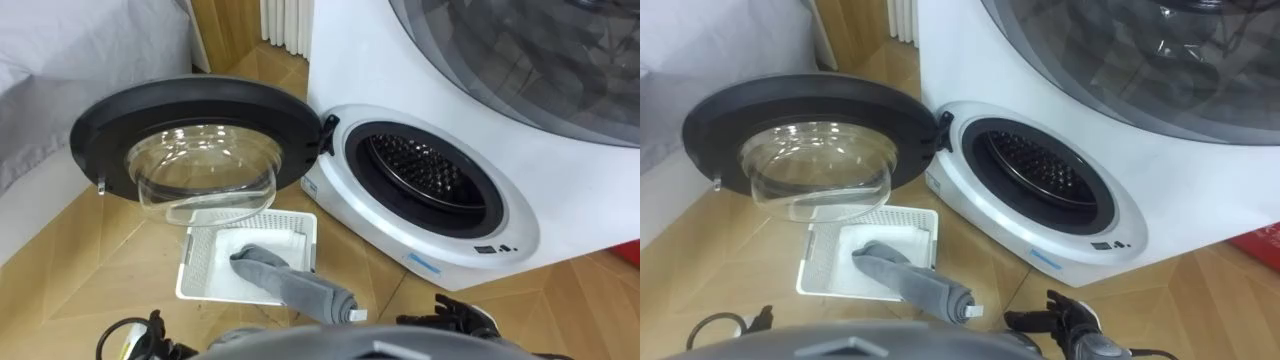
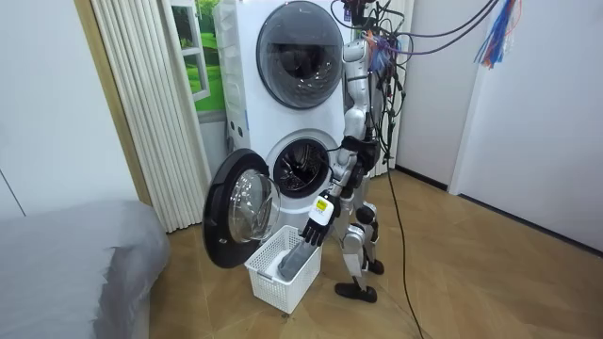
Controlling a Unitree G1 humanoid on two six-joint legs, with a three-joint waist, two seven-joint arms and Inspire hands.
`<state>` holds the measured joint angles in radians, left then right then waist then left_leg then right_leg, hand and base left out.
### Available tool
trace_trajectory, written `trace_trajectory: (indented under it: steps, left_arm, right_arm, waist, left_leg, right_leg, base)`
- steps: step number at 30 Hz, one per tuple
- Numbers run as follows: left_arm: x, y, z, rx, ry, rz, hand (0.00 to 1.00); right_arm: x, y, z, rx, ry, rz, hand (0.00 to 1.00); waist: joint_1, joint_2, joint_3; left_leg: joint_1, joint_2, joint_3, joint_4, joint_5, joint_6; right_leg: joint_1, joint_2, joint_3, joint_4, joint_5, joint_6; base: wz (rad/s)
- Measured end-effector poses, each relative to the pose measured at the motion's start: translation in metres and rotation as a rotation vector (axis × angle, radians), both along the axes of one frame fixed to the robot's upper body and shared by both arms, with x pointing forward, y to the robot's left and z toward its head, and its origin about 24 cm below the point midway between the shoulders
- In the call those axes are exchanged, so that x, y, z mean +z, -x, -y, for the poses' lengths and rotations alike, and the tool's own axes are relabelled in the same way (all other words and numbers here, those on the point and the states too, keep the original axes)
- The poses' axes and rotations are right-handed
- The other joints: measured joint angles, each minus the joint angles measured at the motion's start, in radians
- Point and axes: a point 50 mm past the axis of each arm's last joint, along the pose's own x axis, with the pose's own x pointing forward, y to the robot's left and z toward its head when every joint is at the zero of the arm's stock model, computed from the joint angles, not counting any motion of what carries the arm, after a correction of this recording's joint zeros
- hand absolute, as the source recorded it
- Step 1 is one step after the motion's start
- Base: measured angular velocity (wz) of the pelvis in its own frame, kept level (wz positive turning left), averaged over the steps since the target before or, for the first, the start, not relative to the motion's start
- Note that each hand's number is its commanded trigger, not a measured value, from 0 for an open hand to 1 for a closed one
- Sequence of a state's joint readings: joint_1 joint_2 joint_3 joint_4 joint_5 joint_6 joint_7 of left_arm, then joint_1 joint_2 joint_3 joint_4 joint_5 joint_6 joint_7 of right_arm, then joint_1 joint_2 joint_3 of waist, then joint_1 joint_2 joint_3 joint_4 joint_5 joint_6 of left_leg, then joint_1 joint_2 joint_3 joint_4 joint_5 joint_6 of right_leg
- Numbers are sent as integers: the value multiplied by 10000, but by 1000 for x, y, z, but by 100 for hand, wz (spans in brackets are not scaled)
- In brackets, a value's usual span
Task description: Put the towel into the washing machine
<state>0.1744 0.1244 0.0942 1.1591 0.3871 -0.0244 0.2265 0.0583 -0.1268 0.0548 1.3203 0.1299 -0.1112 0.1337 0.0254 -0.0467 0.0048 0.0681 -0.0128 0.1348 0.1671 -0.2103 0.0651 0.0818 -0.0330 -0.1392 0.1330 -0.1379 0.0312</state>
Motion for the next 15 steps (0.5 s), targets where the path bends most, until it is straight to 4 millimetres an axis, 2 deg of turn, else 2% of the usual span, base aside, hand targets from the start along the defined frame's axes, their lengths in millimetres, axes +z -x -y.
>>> trace_trajectory:
  steps: [9,15]
  left_arm:
    - [1,-6,1,-88,46,283,0]
    - [3,-17,0,-201,22,687,0]
  right_arm:
    - [0,0,0,-32,2,17,0]
    - [0,0,2,-222,33,-21,0]
  waist:
    - [-7,33,0]
    - [-98,138,6]
  left_leg:
    - [-22,1,-7,1,0,0]
    - [-48,-1,-21,-17,0,0]
  right_leg:
    - [27,-1,-7,0,0,0]
    - [-10,-1,2,0,0,0]
  base:
    - [0]
    - [0]
